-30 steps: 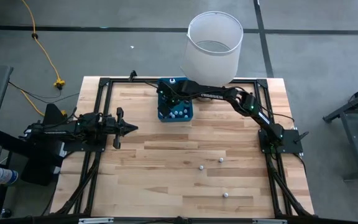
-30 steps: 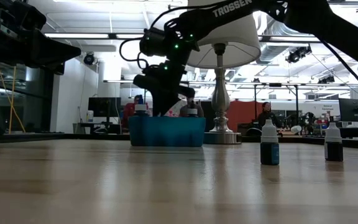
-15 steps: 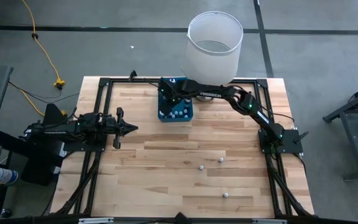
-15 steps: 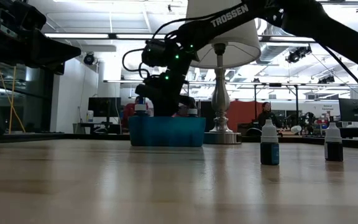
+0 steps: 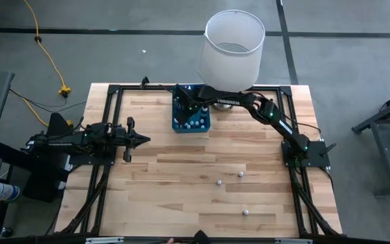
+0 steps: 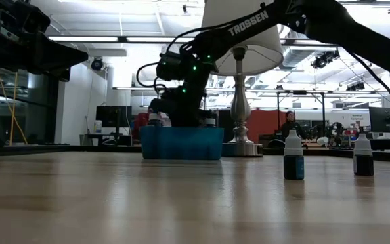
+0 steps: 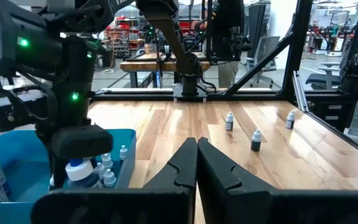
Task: Pick & Place food coloring
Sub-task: Put the top small black food coloring bottle on the top into the blue bin, then put the right small blue food coloring bottle into the blue bin
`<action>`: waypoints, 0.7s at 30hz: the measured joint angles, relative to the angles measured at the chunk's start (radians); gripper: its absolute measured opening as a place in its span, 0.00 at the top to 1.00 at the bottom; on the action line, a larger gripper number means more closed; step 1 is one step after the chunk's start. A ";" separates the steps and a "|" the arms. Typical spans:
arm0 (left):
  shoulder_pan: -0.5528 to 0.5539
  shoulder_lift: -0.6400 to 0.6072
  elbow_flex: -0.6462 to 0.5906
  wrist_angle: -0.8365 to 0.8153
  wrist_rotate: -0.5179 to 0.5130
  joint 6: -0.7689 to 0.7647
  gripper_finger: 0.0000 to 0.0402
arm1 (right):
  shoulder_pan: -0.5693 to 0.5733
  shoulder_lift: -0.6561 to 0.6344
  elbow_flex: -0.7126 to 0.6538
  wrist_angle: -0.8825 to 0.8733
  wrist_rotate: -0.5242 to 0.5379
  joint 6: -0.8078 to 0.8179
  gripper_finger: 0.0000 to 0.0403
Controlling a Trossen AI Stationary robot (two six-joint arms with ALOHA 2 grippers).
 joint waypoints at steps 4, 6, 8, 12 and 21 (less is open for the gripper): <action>0.000 0.000 0.000 0.000 0.000 0.000 1.00 | 0.003 0.000 0.000 0.006 0.021 -0.001 0.86; 0.000 0.000 0.000 0.000 0.000 0.000 1.00 | 0.004 0.000 0.000 0.005 0.015 -0.001 0.86; 0.000 0.000 0.000 0.000 0.000 0.000 1.00 | 0.005 0.000 0.000 0.006 0.010 -0.001 0.86; 0.000 0.000 0.000 0.000 0.000 0.000 1.00 | 0.011 0.000 0.000 0.005 0.008 -0.007 0.85; 0.000 0.000 0.000 0.000 0.000 0.000 1.00 | 0.018 0.000 0.000 0.005 -0.007 -0.006 0.75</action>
